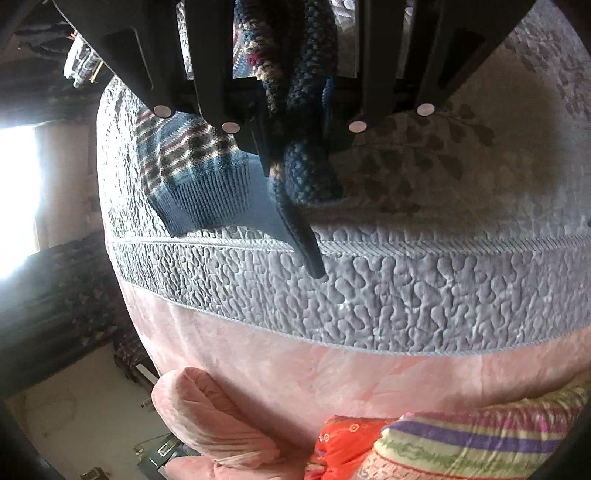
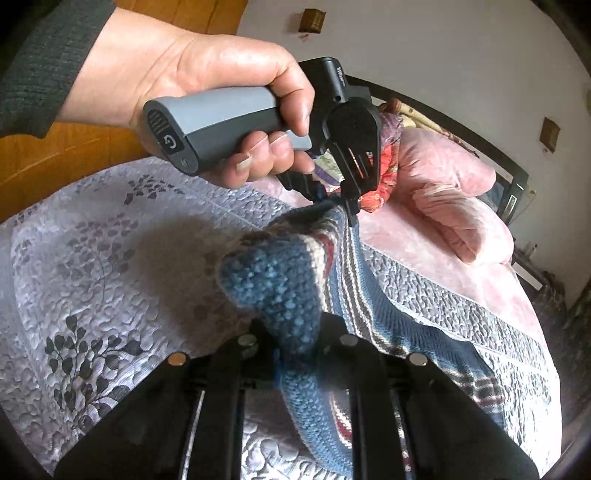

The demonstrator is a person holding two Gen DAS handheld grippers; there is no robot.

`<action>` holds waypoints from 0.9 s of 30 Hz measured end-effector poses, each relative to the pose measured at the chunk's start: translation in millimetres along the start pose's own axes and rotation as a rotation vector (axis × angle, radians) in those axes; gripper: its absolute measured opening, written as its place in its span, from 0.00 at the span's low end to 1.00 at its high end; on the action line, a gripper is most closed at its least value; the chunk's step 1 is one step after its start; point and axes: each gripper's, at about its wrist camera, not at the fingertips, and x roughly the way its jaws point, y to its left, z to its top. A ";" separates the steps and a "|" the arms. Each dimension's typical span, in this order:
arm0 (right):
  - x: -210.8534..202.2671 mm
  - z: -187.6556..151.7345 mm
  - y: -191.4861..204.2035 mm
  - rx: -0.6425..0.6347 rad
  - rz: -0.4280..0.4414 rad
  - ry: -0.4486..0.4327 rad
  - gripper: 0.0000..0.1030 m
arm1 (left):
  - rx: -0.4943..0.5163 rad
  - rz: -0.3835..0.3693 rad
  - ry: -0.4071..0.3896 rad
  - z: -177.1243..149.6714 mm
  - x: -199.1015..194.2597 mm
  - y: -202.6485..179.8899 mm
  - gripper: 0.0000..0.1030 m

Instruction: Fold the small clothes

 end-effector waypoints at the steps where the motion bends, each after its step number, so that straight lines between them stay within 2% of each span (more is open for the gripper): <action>1: -1.2 0.4 -2.1 0.006 -0.001 -0.002 0.11 | 0.004 0.005 -0.001 0.6 -1.5 -4.2 0.22; 9: -16.6 4.0 -26.8 0.062 -0.007 -0.023 0.11 | 0.034 0.029 -0.021 4.7 -11.6 -35.5 0.22; 27: -54.4 -5.0 -97.5 0.199 -0.039 -0.052 0.10 | 0.109 0.093 -0.028 13.7 -12.4 -133.2 0.22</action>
